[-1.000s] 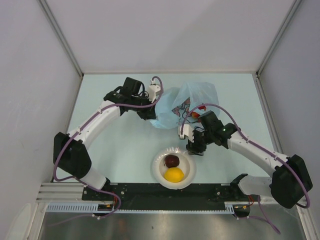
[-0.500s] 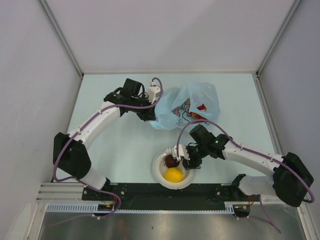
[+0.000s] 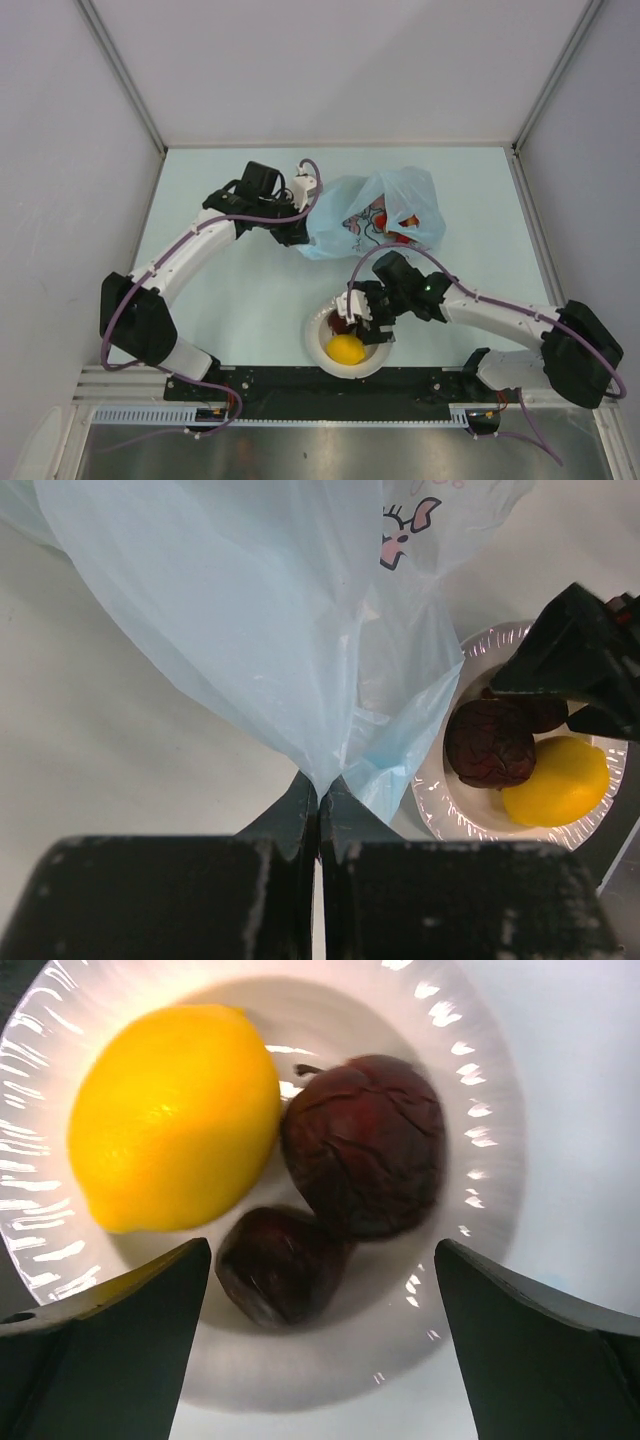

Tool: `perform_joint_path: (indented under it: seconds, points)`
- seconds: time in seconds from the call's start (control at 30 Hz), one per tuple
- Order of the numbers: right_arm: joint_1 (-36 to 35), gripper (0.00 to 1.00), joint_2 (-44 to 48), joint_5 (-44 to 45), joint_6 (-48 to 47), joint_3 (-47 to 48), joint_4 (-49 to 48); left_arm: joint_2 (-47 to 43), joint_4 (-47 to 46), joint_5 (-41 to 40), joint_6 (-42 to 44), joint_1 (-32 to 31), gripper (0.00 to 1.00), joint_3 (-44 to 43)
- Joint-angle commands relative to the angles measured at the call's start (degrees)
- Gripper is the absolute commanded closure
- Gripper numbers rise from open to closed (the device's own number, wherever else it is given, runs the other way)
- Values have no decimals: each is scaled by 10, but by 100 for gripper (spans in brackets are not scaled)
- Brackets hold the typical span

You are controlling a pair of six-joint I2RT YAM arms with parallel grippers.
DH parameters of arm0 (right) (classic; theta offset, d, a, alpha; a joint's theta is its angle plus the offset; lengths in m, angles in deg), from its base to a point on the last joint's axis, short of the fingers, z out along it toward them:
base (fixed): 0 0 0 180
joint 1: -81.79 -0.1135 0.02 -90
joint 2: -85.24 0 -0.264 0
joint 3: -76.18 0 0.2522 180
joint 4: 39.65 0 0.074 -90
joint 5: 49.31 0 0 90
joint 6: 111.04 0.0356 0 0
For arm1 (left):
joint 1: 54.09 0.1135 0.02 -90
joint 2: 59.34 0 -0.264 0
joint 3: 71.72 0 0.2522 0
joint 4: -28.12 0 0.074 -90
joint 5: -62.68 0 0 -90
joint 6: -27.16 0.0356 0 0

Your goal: Take the fake fruits out of the plastic bag

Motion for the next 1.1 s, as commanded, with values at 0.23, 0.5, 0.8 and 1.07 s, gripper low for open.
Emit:
perform_joint_path:
  seconds: [0.23,0.5,0.8,1.07]
  points:
    - [164,0,225,63,38,47,6,-23,-2,28,-4,5,100,-28]
    - [234,30,11,99,247,162,-179,19,49,57,53,5,100,-148]
    - [236,50,-252,239,355,309,-298,35,106,118,81,5,100,-218]
    - [223,21,-393,354,424,395,-358,37,142,126,98,4,100,-197]
